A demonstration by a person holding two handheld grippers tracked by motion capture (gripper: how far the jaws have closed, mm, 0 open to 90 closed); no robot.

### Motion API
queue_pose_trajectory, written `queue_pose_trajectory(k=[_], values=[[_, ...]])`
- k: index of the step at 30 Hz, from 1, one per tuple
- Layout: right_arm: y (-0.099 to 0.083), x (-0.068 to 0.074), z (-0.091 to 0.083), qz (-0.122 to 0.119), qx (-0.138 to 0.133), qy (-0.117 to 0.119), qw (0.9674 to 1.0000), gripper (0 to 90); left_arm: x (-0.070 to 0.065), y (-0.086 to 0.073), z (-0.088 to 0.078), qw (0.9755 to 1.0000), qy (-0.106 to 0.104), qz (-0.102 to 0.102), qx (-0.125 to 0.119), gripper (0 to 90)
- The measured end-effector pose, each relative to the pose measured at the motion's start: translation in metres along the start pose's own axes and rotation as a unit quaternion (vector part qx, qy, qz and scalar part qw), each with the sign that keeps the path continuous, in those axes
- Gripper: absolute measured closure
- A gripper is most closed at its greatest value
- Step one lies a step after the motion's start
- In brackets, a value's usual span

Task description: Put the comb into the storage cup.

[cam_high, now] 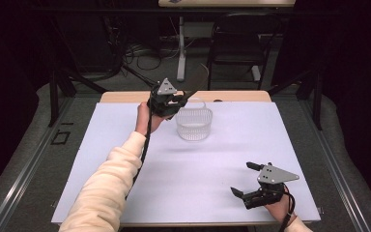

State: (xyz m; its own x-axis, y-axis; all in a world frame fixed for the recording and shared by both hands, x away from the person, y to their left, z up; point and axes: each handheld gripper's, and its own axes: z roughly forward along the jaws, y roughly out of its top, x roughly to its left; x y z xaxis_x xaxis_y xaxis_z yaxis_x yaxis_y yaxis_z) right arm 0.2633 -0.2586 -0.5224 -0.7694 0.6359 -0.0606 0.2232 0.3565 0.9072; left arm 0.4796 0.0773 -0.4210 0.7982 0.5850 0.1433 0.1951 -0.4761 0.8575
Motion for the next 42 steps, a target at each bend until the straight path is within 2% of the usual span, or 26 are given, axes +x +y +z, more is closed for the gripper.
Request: queue_pose_trajectory(k=[14, 26, 31, 42], values=[[0.0, 0.0, -0.001, 0.001, 0.001, -0.001, 1.0, 0.4, -0.002, 0.001, 0.007, 0.9998, -0.013, 0.012, -0.008, 72.4], [0.0, 0.001, 0.0, 0.001, 0.001, 0.0, 1.0, 0.4, -0.001, 0.001, 0.01, 0.9995, -0.02, 0.016, -0.018, 72.4], [0.0, 0.001, 0.0, 0.001, 0.001, 0.001, 1.0, 0.5, -0.002, 0.003, 0.012, 0.9992, -0.023, 0.026, -0.018, 72.4], [0.0, 0.0, 0.0, 0.001, 0.001, 0.001, 1.0, 0.5, -0.002, 0.007, 0.017, 0.9986, -0.029, 0.033, -0.029, 72.4]])
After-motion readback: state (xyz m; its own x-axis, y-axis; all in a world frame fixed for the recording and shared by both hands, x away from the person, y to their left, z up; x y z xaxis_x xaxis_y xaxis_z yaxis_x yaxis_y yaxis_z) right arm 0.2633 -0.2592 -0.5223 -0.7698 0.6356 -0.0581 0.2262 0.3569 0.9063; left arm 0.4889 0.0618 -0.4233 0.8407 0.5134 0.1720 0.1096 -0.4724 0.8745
